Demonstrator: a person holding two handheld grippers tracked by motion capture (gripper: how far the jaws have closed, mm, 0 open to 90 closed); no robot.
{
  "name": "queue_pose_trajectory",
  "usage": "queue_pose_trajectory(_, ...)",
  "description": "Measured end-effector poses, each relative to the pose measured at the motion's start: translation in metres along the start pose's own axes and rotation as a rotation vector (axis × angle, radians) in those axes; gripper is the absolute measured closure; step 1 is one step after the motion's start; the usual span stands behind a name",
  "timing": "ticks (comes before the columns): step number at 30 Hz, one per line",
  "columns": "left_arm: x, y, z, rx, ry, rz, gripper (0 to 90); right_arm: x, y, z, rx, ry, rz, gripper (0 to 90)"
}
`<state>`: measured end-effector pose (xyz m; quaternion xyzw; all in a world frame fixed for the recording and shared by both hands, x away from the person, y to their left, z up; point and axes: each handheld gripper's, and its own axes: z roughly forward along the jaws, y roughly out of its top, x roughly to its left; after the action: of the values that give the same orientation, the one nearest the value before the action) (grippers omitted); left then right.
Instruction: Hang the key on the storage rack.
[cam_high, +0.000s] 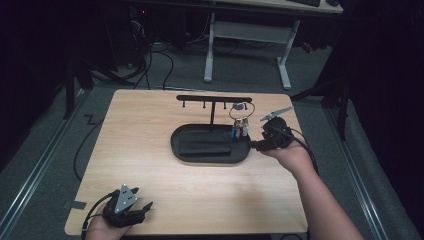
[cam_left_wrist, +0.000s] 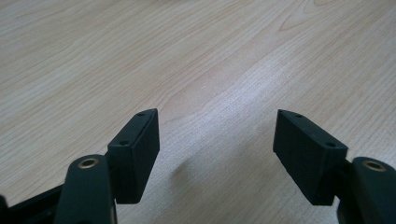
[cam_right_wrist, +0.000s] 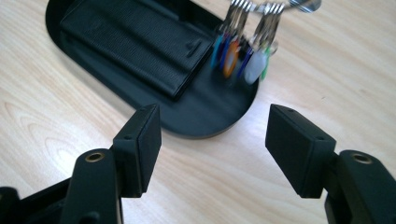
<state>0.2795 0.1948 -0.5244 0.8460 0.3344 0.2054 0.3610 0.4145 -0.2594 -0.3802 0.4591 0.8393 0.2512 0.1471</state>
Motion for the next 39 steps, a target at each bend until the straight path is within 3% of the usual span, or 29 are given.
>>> queue_pose_trajectory(8, -0.001, 0.0, 0.003, 0.008, -0.004, 0.001, 32.2, 0.018, -0.04, 0.007, -0.063, -0.002, -0.024, 35.1)
queue_pose_trajectory(9, -0.002, 0.0, 0.004, 0.01, -0.007, 0.001, 32.1, 0.025, -0.055, 0.009, -0.093, 0.003, -0.023, 33.3)
queue_pose_trajectory(15, -0.004, 0.001, 0.006, 0.011, -0.007, 0.007, 32.4, 0.034, -0.082, 0.013, -0.159, 0.018, -0.014, 31.7)
queue_pose_trajectory(20, -0.007, 0.001, 0.007, 0.009, -0.013, 0.011, 32.0, 0.039, -0.116, 0.019, -0.25, 0.011, 0.028, 29.4)
queue_pose_trajectory(24, -0.011, 0.002, 0.008, -0.001, -0.026, 0.02, 31.4, 0.043, -0.14, 0.026, -0.287, 0.01, 0.051, 28.7)
queue_pose_trajectory(27, -0.014, 0.001, 0.011, 0.012, -0.044, 0.003, 30.5, 0.048, -0.16, 0.029, -0.312, 0.027, 0.059, 28.7)
queue_pose_trajectory(29, -0.016, 0.001, 0.012, 0.006, -0.058, 0.005, 30.1, 0.054, -0.183, 0.031, -0.396, -0.01, 0.071, 30.0)
queue_pose_trajectory(30, -0.016, 0.002, 0.011, 0.004, -0.063, 0.006, 30.1, 0.058, -0.195, 0.032, -0.423, -0.044, 0.07, 35.0)
queue_pose_trajectory(31, -0.017, 0.003, 0.011, -0.007, -0.069, 0.004, 30.1, 0.058, -0.197, 0.031, -0.374, -0.021, 0.099, 31.5)
queue_pose_trajectory(32, -0.018, 0.004, 0.011, -0.015, -0.074, 0.007, 30.1, 0.058, -0.198, 0.027, -0.394, 0.005, 0.124, 29.2)
queue_pose_trajectory(33, -0.019, 0.004, 0.011, -0.017, -0.077, 0.014, 30.1, 0.06, -0.201, 0.025, -0.438, -0.008, 0.122, 30.9)
queue_pose_trajectory(35, -0.02, 0.006, 0.012, -0.018, -0.077, 0.023, 29.9, 0.06, -0.202, 0.026, -0.411, -0.019, 0.112, 30.4)
queue_pose_trajectory(39, -0.021, 0.007, 0.012, -0.02, -0.079, 0.023, 29.9, 0.06, -0.2, 0.026, -0.432, -0.016, 0.099, 29.7)
